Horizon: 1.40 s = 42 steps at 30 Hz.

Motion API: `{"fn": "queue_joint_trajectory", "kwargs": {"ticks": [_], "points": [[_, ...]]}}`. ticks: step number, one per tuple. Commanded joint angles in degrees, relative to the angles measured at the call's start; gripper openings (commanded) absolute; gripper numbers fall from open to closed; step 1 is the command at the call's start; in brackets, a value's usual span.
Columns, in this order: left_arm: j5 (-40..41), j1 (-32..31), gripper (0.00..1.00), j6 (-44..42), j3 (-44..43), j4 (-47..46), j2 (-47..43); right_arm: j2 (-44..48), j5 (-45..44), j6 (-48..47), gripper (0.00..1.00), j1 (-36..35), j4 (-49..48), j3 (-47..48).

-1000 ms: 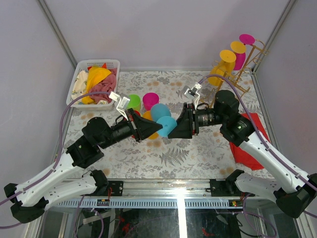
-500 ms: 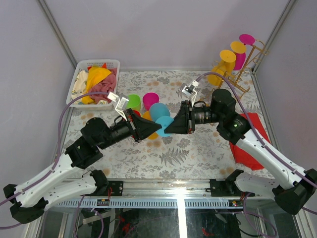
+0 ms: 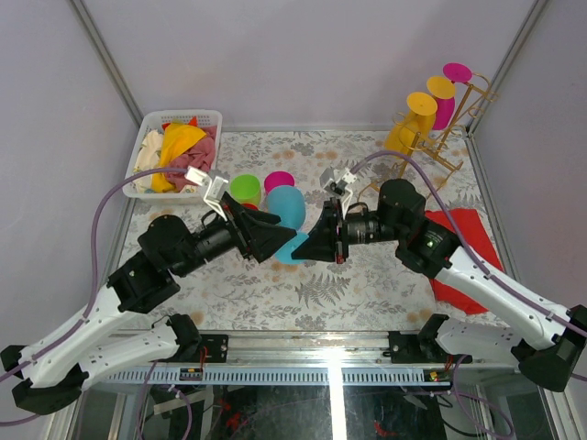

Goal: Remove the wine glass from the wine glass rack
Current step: Place the wine glass at the center of the board.

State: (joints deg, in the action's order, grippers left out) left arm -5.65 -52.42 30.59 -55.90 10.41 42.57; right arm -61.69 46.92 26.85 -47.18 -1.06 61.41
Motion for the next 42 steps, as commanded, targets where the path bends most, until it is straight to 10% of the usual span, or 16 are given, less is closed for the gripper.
{"fn": "queue_joint_trajectory", "kwargs": {"ticks": [1, 15, 25, 34, 42], "points": [[6.13, 0.26, 0.74, -1.16, -3.43, 4.43, -1.55, 3.25, -7.92, -14.03, 0.0, -4.78, -1.1, -1.54], [17.72, 0.27, 0.93, -1.47, -5.93, 11.02, -5.94, 8.74, -0.69, -59.29, 0.0, -8.31, 7.5, -13.23], [23.29, 0.32, 1.0, 4.88, -7.03, 18.7, -1.23, 15.18, 4.46, -64.15, 0.0, -8.22, 0.35, -24.46], [11.2, 5.0, 1.0, 5.3, -12.76, 22.02, 5.75, 12.94, 12.61, -65.76, 0.0, -7.63, -3.85, -28.11], [-24.86, 22.44, 1.0, 6.71, -10.97, 18.38, 10.01, 14.01, 14.42, -65.08, 0.0, -4.33, -6.55, -32.04]]}}
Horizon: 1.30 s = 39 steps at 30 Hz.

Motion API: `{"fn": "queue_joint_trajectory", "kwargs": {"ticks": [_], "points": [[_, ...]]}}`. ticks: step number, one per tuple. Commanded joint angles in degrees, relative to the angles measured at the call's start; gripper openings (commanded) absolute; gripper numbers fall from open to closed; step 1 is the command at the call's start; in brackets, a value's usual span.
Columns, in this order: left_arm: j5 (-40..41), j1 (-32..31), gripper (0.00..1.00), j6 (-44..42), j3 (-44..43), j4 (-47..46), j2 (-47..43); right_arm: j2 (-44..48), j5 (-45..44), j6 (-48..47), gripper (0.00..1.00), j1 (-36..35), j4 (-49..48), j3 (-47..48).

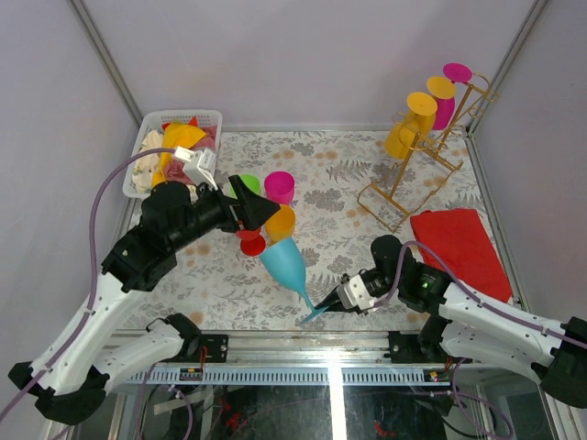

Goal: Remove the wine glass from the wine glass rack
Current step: Place the wine glass at the center of the board.

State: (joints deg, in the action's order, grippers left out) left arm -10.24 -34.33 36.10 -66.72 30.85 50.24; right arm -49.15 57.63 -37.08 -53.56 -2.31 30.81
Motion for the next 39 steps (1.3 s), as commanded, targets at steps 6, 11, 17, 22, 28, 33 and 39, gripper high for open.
{"fn": "queue_joint_trajectory", "kwargs": {"ticks": [6, 11, 17, 22, 28, 33, 39], "points": [[-37.4, 4.99, 0.97, 4.0, 4.33, -11.55, 3.82, 2.93, 3.52, 1.7, 0.0, 5.13, -10.08, -4.44], [-39.29, 4.97, 0.89, 3.71, 5.85, -10.25, 5.51, 4.89, 5.47, 2.82, 0.0, 5.31, -12.19, -4.45], [-42.97, 4.93, 0.84, 3.0, 5.9, -10.81, 5.87, 7.33, 3.44, 3.07, 0.0, 5.34, -11.41, -4.9], [-45.23, 4.97, 0.78, 1.61, 5.82, -10.81, 5.38, 7.74, 1.83, 3.26, 0.0, 5.31, -10.53, -4.47], [-49.52, 4.82, 0.69, -0.4, 5.77, -10.9, 4.03, 7.51, 2.43, 3.42, 0.0, 5.34, -10.64, -3.67], [-52.37, 2.72, 0.63, -2.12, 6.1, -10.9, 3.68, 8.28, 3.01, 4.15, 0.0, 5.32, -12.45, -3.85], [-52.27, 0.05, 0.53, -4.11, 5.9, -10.9, 3.65, 8.93, 2.79, 4.89, 0.0, 5.37, -12.99, -4.0]]}}
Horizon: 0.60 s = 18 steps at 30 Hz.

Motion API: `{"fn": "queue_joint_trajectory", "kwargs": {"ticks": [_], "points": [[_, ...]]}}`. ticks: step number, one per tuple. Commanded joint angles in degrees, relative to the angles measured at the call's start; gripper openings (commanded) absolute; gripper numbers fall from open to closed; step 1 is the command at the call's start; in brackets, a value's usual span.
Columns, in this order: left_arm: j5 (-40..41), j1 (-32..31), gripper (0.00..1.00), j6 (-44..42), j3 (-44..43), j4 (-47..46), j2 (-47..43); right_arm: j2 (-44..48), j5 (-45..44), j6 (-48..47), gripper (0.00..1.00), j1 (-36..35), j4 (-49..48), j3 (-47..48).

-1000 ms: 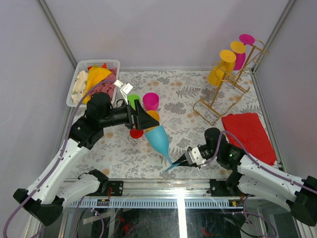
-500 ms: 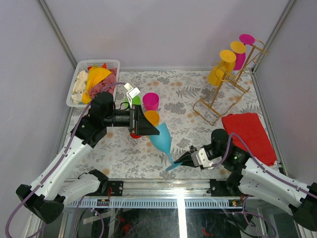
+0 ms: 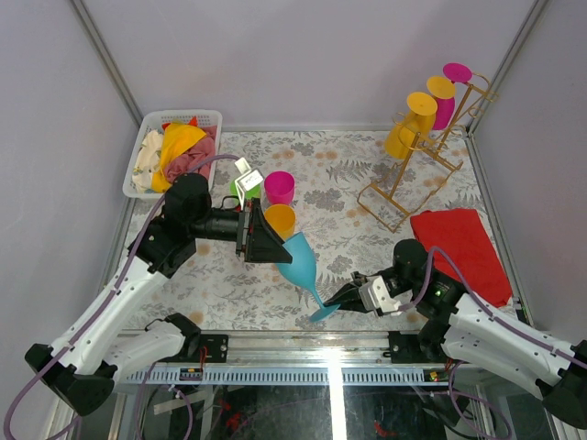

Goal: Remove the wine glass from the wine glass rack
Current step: Place the wine glass at the center of the board.

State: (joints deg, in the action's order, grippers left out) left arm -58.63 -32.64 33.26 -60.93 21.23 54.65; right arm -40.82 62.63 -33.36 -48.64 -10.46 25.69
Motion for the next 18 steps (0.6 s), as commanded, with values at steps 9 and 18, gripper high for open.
{"fn": "queue_joint_trajectory", "kwargs": {"ticks": [9, 18], "points": [[-6.76, -1.62, 0.26, -2.35, -0.84, -1.37, -0.18, -1.05, -3.42, 0.22, 0.0, 0.39, -0.47, 4.28], [-5.54, -1.75, 0.0, -3.55, -0.95, -1.37, -1.22, -1.41, -5.32, 0.66, 0.0, 0.39, -1.55, 4.34]]}}
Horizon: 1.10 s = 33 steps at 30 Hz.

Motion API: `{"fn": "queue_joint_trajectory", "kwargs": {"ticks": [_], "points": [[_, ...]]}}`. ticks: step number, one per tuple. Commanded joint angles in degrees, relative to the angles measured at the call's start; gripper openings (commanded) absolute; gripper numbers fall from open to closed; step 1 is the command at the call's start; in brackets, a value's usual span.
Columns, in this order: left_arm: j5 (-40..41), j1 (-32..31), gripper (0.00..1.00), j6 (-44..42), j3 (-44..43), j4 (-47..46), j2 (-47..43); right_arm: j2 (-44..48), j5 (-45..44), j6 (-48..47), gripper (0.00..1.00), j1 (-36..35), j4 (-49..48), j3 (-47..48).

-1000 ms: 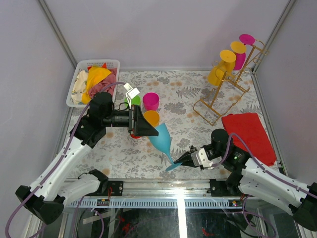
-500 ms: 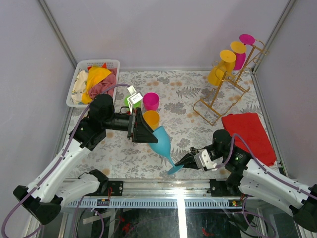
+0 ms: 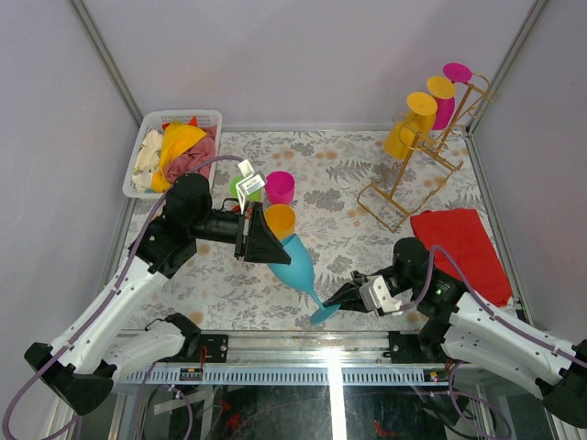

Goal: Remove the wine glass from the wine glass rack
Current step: Place the wine glass at the center of the board.

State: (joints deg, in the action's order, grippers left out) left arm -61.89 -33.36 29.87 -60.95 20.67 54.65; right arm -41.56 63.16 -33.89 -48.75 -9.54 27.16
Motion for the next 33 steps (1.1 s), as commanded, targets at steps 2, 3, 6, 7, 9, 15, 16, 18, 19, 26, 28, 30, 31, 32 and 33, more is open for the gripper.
{"fn": "queue_joint_trajectory", "kwargs": {"ticks": [2, 3, 6, 7, 9, 15, 16, 18, 19, 26, 28, 30, 31, 32, 33], "points": [[-2.19, -0.98, 0.0, -0.08, -0.93, -0.8, -0.85, -0.74, -5.92, 1.19, 0.0, 0.54, -2.55, 2.9], [-2.14, -0.99, 0.0, 0.0, -0.86, -0.8, -0.72, -0.84, -5.98, 1.36, 0.0, 0.52, -2.57, 2.9], [-2.14, -1.0, 0.0, -0.03, -1.0, -0.8, -0.36, -0.81, -6.39, 1.51, 0.0, 0.55, -2.42, 2.99], [-2.14, -1.0, 0.0, -0.11, -1.04, -0.8, -0.3, -0.74, -6.64, 1.57, 0.01, 0.51, -2.46, 2.99], [-2.18, -1.0, 0.0, -0.24, -1.3, -0.8, -0.18, -0.68, -7.1, 1.61, 0.04, 0.5, -2.43, 2.9], [-0.36, -1.0, 0.0, -1.56, -2.31, 1.48, 0.33, -1.02, -7.45, 2.43, 0.12, 0.54, -1.98, 3.34], [-0.18, -1.0, 0.0, -1.93, -2.47, 2.15, 0.48, -1.14, -7.43, 2.33, 0.12, 0.55, -1.16, 3.65], [-0.19, -1.0, 0.0, -2.33, -2.7, 2.78, 0.63, -1.26, -7.55, 1.7, 0.13, 0.54, 0.14, 4.07], [-0.34, -1.0, 0.0, -2.4, -2.76, 2.8, 0.59, -1.27, -7.72, 1.58, 0.14, 0.52, 0.46, 4.14], [0.05, -1.02, 0.0, -5.09, -5.19, 6.07, 0.54, 0.55, -8.28, 1.68, 0.44, 0.52, 1.1, 3.33], [1.99, -1.0, 0.0, -6.54, -5.75, 8.29, 0.65, 1.67, -9.04, 1.73, 0.56, 0.52, 1.1, 2.9], [4.34, -1.0, 0.0, -7.92, -5.98, 10.47, 1.08, 3.11, -10.34, 1.89, 0.65, 0.5, 1.23, 2.46], [4.99, -1.04, 0.0, -8.29, -6.02, 11.21, 1.15, 4.13, -11.05, 1.97, 0.67, 0.51, 1.53, 2.25], [5.7, -1.01, 0.0, -8.41, -5.99, 11.58, 1.27, 4.81, -11.91, 1.98, 0.69, 0.5, 1.85, 2.06], [6.58, -1.0, 0.0, -8.43, -5.91, 11.85, 1.25, 5.54, -12.86, 2.06, 0.71, 0.5, 2.31, 1.91]]}}
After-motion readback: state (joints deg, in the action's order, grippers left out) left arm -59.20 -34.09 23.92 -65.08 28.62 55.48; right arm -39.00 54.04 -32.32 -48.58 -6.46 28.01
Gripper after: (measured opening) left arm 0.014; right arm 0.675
